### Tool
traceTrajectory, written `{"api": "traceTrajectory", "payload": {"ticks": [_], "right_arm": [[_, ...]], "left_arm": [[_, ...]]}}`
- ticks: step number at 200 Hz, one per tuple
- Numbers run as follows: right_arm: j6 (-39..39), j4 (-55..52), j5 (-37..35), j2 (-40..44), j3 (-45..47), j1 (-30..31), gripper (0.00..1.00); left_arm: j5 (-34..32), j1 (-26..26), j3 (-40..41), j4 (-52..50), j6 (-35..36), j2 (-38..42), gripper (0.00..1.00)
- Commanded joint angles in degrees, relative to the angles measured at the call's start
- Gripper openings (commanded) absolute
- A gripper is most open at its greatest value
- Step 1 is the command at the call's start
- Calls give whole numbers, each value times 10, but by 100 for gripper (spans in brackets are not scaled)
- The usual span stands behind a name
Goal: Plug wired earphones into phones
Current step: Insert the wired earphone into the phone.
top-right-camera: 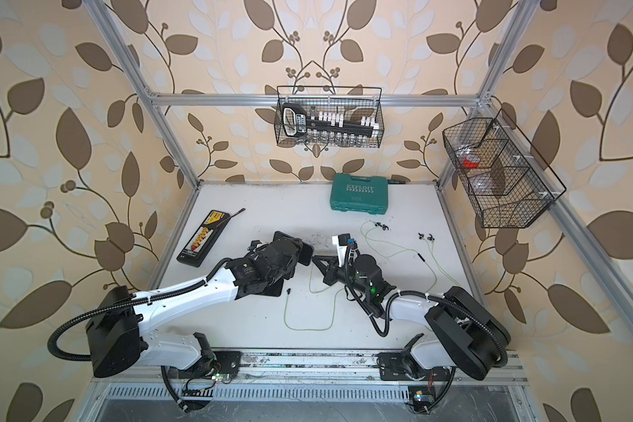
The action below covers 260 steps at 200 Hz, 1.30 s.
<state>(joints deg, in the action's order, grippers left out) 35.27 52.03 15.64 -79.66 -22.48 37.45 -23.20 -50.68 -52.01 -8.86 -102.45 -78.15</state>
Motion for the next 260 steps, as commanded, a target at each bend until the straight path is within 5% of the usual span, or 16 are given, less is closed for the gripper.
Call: {"api": "traceTrajectory", "payload": {"ticks": [1, 73, 135, 176, 260], "right_arm": [[-7, 24, -8, -9, -5, -2, 0], [-26, 82, 46, 34, 29, -12, 0], [-27, 32, 10, 46, 20, -15, 0], [-27, 9, -8, 53, 16, -16, 9], [-20, -1, 41, 55, 5, -26, 46]], "left_arm": [[95, -48, -37, 61, 0, -8, 58], [80, -49, -44, 33, 30, 16, 58], [74, -49, -43, 32, 27, 13, 58], [-11, -49, -67, -65, 29, 21, 58], [-125, -43, -84, -109, 35, 36, 59]]}}
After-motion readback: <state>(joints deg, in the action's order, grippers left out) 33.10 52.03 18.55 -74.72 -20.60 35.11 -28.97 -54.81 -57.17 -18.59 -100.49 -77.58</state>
